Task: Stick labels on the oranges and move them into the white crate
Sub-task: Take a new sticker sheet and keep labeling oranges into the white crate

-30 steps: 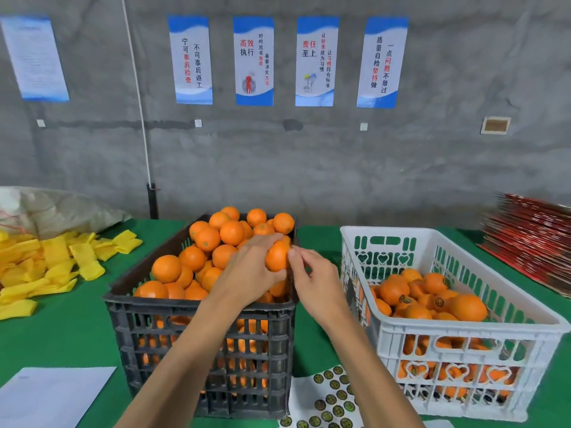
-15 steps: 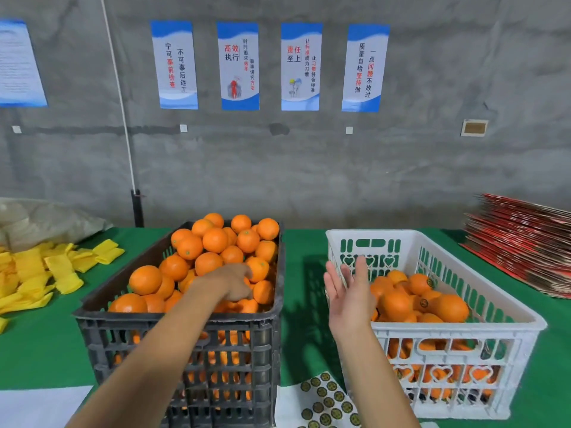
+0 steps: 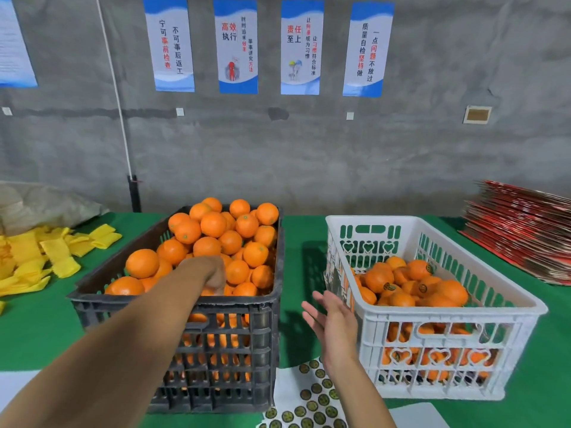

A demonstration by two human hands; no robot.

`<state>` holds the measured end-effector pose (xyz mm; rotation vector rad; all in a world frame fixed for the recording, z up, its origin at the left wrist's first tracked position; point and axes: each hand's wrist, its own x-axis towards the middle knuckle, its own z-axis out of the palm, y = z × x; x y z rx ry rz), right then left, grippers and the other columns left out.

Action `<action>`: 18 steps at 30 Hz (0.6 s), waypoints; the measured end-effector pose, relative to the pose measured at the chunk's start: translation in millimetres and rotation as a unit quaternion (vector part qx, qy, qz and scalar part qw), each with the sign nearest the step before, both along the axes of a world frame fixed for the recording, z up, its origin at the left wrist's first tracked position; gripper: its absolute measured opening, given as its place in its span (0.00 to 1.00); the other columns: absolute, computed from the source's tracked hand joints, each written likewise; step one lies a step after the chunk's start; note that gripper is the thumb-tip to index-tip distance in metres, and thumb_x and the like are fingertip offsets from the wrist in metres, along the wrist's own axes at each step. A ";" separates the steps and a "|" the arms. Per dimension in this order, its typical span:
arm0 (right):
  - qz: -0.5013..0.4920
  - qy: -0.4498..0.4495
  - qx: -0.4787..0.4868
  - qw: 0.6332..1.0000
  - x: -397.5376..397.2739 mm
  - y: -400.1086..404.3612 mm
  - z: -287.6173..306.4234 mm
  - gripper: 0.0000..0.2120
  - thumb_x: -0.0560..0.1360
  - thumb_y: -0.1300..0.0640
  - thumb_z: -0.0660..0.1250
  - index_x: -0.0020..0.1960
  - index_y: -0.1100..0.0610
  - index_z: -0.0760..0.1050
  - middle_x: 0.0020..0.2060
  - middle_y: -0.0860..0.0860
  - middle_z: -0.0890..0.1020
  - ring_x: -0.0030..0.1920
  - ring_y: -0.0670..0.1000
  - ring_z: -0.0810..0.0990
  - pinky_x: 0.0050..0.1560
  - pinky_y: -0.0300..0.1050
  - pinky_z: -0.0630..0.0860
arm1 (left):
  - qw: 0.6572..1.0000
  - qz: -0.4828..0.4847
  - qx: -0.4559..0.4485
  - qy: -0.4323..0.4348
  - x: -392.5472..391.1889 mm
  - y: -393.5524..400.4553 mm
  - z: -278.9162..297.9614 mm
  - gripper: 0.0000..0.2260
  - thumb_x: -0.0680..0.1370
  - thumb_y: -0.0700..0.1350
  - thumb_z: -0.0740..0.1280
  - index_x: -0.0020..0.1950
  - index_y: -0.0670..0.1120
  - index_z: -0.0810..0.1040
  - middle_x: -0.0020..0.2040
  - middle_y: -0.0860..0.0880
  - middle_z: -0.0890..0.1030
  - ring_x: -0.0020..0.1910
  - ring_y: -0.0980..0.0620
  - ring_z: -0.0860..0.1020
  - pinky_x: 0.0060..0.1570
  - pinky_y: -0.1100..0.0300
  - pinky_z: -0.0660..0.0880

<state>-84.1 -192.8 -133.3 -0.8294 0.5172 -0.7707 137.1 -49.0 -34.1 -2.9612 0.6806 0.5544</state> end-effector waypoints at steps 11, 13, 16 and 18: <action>0.146 0.443 -0.541 0.700 -24.0 -9.4 -110.5 0.17 0.80 0.48 0.67 0.64 0.56 0.78 0.61 0.49 0.79 0.65 0.49 0.74 0.68 0.42 0.70 | 0.957 -0.056 -0.281 -0.036 -53.2 2.5 12.9 0.26 0.69 0.44 0.77 0.58 0.56 0.66 0.45 0.47 0.76 0.39 0.50 0.76 0.30 0.58 0.68; 0.166 0.446 -0.569 0.671 -26.0 -8.6 -116.8 0.22 0.79 0.42 0.67 0.62 0.58 0.79 0.59 0.49 0.76 0.66 0.50 0.70 0.67 0.42 0.67 | 0.951 -0.064 -0.302 -0.021 -59.8 1.5 5.2 0.26 0.69 0.43 0.78 0.58 0.56 0.67 0.45 0.47 0.76 0.39 0.51 0.76 0.30 0.58 0.67; 0.159 0.438 -0.586 0.663 -25.7 -12.3 -124.1 0.25 0.80 0.41 0.66 0.67 0.58 0.77 0.61 0.47 0.73 0.67 0.51 0.68 0.67 0.40 0.65 | 0.948 -0.063 -0.313 -0.005 -60.5 1.6 -0.4 0.26 0.68 0.43 0.78 0.59 0.55 0.68 0.47 0.46 0.77 0.40 0.49 0.77 0.34 0.57 0.71; 0.160 0.433 -0.582 0.670 -22.9 -15.3 -124.6 0.23 0.80 0.44 0.67 0.69 0.57 0.77 0.65 0.47 0.73 0.68 0.50 0.68 0.71 0.41 0.64 | 0.944 -0.060 -0.323 -0.005 -60.1 2.6 -0.5 0.26 0.68 0.43 0.78 0.59 0.55 0.68 0.47 0.45 0.78 0.39 0.49 0.77 0.34 0.56 0.72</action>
